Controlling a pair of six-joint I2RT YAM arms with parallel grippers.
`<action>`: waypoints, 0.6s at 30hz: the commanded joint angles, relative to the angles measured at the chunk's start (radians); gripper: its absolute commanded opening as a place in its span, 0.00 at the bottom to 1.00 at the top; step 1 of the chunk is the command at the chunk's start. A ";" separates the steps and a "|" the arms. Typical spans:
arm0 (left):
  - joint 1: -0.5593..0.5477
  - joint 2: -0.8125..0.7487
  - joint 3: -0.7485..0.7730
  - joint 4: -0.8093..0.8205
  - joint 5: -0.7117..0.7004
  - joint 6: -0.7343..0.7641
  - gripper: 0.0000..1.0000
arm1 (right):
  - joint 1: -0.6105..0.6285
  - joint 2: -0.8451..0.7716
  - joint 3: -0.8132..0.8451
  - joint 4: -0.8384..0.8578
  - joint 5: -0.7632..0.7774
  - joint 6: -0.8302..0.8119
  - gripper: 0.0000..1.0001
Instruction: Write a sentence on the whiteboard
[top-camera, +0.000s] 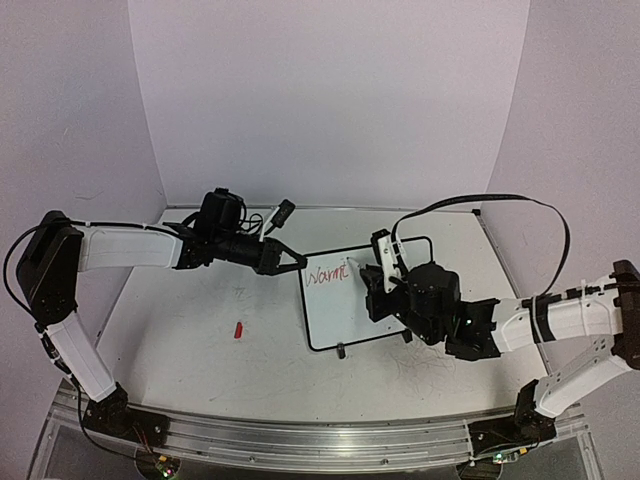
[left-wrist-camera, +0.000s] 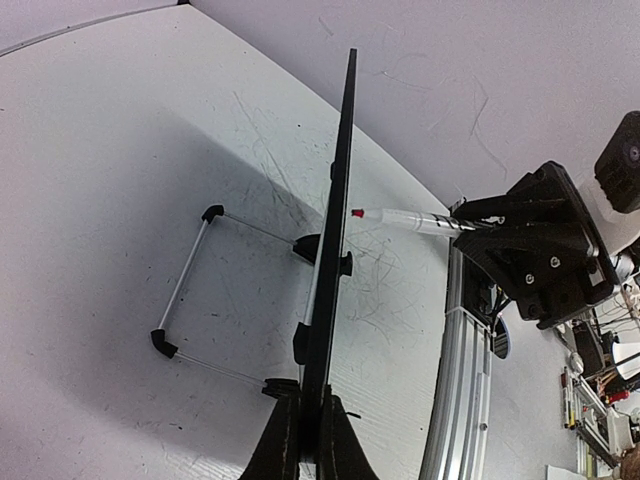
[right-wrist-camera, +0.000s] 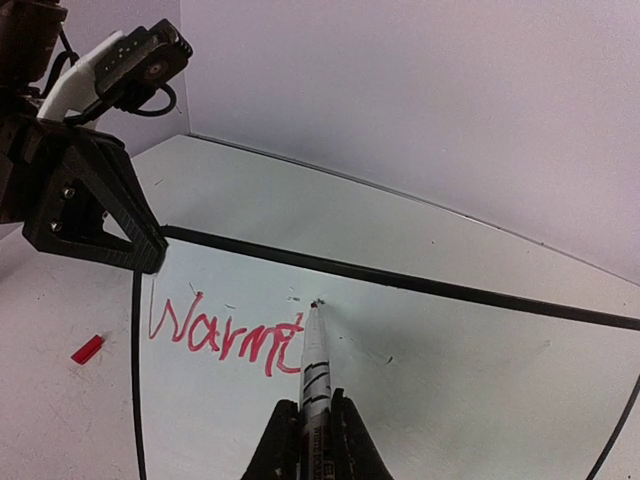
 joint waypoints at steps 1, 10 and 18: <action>0.002 -0.049 0.003 0.026 0.003 -0.005 0.00 | -0.007 0.015 0.036 0.029 0.030 -0.007 0.00; 0.002 -0.052 0.003 0.026 0.005 -0.006 0.00 | -0.008 0.026 0.040 0.004 0.041 0.005 0.00; 0.002 -0.052 0.003 0.025 0.006 -0.006 0.00 | -0.008 0.011 0.019 -0.029 0.020 0.035 0.00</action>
